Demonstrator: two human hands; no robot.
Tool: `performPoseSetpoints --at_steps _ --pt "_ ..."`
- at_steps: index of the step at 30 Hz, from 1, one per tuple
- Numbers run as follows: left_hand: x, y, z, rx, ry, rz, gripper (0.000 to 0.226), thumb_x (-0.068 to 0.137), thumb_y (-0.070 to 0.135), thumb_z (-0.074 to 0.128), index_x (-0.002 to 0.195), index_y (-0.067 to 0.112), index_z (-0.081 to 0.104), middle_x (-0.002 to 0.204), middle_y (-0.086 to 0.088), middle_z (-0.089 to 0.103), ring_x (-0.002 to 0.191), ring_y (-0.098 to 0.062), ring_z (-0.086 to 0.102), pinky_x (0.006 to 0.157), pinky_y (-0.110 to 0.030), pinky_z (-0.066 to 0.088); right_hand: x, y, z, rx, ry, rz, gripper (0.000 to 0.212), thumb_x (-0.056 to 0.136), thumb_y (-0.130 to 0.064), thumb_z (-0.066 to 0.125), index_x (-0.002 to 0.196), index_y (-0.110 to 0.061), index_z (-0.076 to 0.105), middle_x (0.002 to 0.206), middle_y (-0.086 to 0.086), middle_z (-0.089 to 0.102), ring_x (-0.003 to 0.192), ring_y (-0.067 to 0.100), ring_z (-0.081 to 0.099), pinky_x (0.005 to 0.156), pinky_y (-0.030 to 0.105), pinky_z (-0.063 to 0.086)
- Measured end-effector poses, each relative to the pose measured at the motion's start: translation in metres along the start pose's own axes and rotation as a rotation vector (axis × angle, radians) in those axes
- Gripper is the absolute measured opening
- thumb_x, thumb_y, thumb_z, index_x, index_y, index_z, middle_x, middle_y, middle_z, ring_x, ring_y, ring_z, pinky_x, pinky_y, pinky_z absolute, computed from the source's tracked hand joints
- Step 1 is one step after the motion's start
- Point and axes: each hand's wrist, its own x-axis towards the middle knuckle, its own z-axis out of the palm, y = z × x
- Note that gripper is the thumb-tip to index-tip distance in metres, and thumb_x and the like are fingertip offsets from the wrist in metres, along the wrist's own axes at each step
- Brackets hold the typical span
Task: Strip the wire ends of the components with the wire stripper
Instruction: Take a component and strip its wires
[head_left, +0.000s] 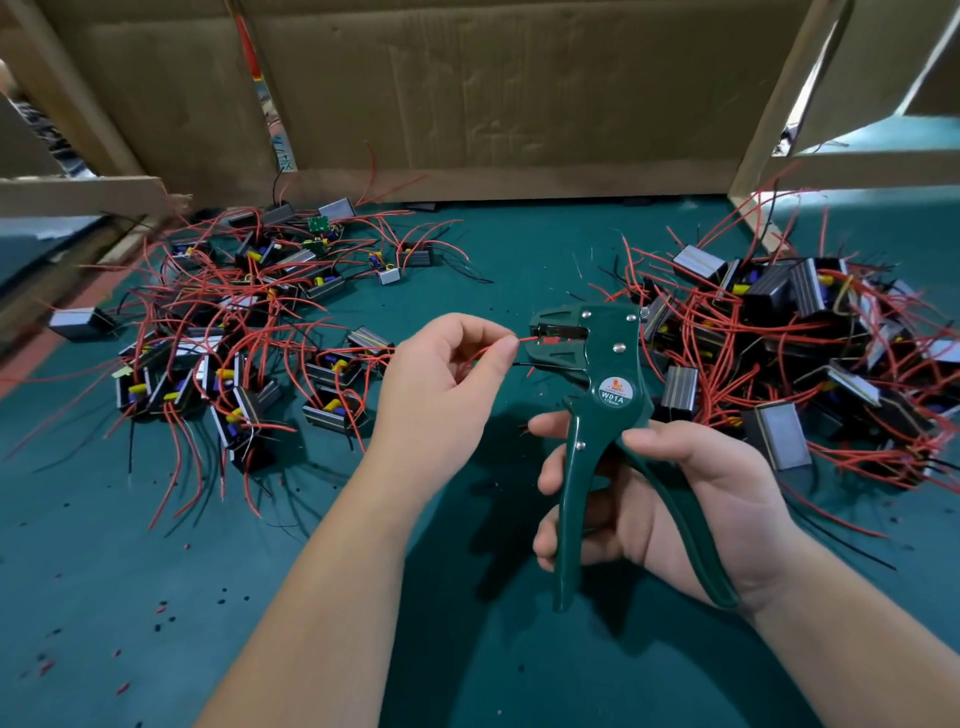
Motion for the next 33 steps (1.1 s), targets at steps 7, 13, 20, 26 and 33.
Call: performPoseSetpoints --at_steps 7,13,20,26,33 --pt "-0.0009 0.0041 -0.0023 0.031 -0.038 0.098 0.015 0.092 0.019 0.062 0.082 0.029 0.061 0.066 0.021 0.057 0.053 -0.004 0.04 0.049 -0.018 0.036 -0.0019 0.0007 -0.0003 -0.053 -0.018 0.003 0.054 0.065 -0.042 0.077 0.103 -0.006 0.066 0.086 0.019 0.063 0.072 0.043 0.064 0.071 0.052 0.052" --pt "-0.0037 0.0072 -0.0031 0.17 0.008 0.302 0.011 0.092 0.013 0.059 0.088 0.024 0.059 0.073 0.015 0.052 0.06 0.004 0.047 0.058 -0.007 0.032 -0.0044 0.0002 0.0007 -0.149 0.056 -0.024 0.053 0.068 -0.056 0.074 0.093 -0.009 0.065 0.078 0.018 0.061 0.064 0.04 0.063 0.068 0.051 0.047" --pt "-0.0028 0.0042 -0.0026 0.188 0.028 0.32 0.011 0.091 0.016 0.057 0.089 0.026 0.058 0.078 0.015 0.055 0.061 -0.003 0.044 0.061 -0.011 0.034 -0.0047 0.0003 0.0012 -0.136 0.014 -0.011 0.057 0.066 -0.057 0.076 0.094 -0.009 0.065 0.079 0.018 0.061 0.065 0.04 0.064 0.065 0.048 0.053" --pt "-0.0038 0.0061 -0.0016 0.207 0.021 0.322 0.01 0.091 0.017 0.057 0.089 0.027 0.058 0.079 0.014 0.056 0.062 -0.003 0.045 0.061 -0.013 0.035 -0.0033 0.0017 0.0018 -0.154 0.1 -0.009 0.052 0.072 -0.061 0.064 0.085 -0.01 0.066 0.072 0.017 0.061 0.056 0.038 0.062 0.058 0.043 0.052" --pt "-0.0027 0.0036 -0.0085 0.365 -0.251 0.182 0.015 0.094 0.014 0.059 0.085 0.025 0.062 0.07 0.013 0.062 0.066 0.002 0.054 0.062 -0.006 0.037 -0.0009 0.0079 0.0084 -0.123 0.279 -0.031 0.056 0.069 -0.066 0.056 0.072 -0.011 0.064 0.062 0.018 0.056 0.044 0.033 0.056 0.047 0.04 0.049"
